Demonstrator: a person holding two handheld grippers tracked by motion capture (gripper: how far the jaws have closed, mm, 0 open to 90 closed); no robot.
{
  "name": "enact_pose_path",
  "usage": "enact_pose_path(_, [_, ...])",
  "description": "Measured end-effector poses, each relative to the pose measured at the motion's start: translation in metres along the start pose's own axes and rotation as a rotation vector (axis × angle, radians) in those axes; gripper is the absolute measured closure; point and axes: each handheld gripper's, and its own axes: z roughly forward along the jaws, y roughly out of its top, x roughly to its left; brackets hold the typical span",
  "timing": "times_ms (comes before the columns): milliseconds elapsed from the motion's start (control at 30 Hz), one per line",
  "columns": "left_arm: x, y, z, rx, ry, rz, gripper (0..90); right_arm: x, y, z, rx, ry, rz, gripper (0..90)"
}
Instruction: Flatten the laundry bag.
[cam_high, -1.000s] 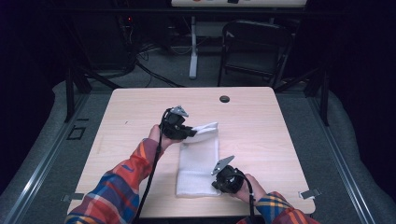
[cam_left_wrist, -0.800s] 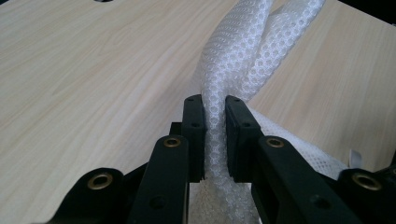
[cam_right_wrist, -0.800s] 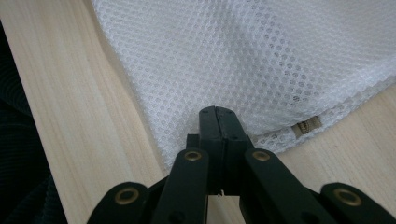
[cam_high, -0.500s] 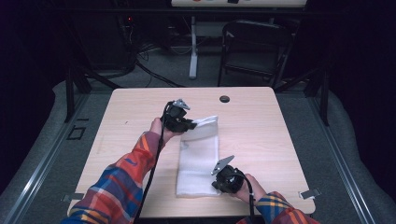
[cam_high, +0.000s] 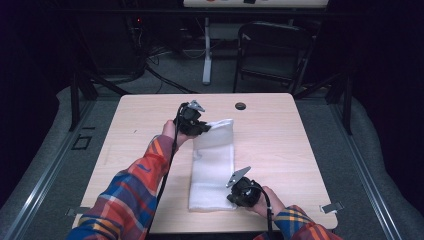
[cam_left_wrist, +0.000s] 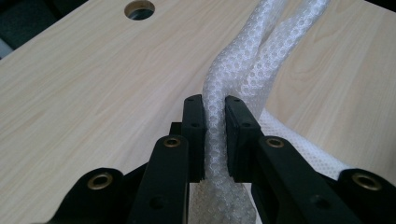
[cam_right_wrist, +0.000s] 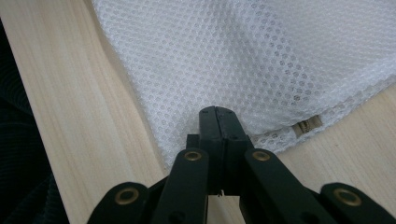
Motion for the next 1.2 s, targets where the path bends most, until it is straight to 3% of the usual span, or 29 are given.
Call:
enact_pose_path(267, [0.009, 0.003, 0.007, 0.002, 0.032, -0.001, 79.0, 0.001, 0.000, 0.000, 0.005, 0.011, 0.007, 90.0])
enact_pose_path(533, [0.012, 0.006, 0.023, 0.022, 0.048, -0.009, 77.9, 0.009, -0.001, -0.003, 0.056, 0.061, 0.008, 90.0])
enact_pose_path(600, [0.013, 0.006, 0.025, 0.025, 0.053, -0.013, 77.7, 0.013, -0.002, 0.000, 0.020, 0.066, 0.026, 90.0])
enact_pose_path(667, [0.014, 0.007, 0.027, 0.026, 0.055, -0.019, 76.8, 0.011, 0.000, -0.003, 0.058, 0.057, -0.006, 90.0])
enact_pose_path(767, [0.016, 0.007, 0.029, 0.024, 0.073, -0.019, 73.0, 0.011, 0.001, -0.003, 0.059, 0.056, -0.013, 90.0])
enact_pose_path(833, [0.016, 0.007, 0.031, 0.020, 0.102, -0.019, 64.2, 0.011, 0.002, -0.004, 0.073, 0.053, -0.033, 88.4])
enact_pose_path(967, [0.021, 0.006, 0.029, -0.003, 0.155, -0.039, 42.6, 0.013, 0.002, -0.008, -0.007, 0.046, -0.011, 76.7])
enact_pose_path(1033, [0.023, 0.006, 0.027, -0.002, 0.171, -0.049, 33.2, 0.011, 0.005, -0.013, 0.005, 0.041, -0.027, 69.0])
enact_pose_path(1200, [0.024, 0.005, 0.019, 0.008, 0.157, -0.058, 18.1, 0.004, 0.006, -0.023, -0.033, 0.018, 0.019, 30.8])
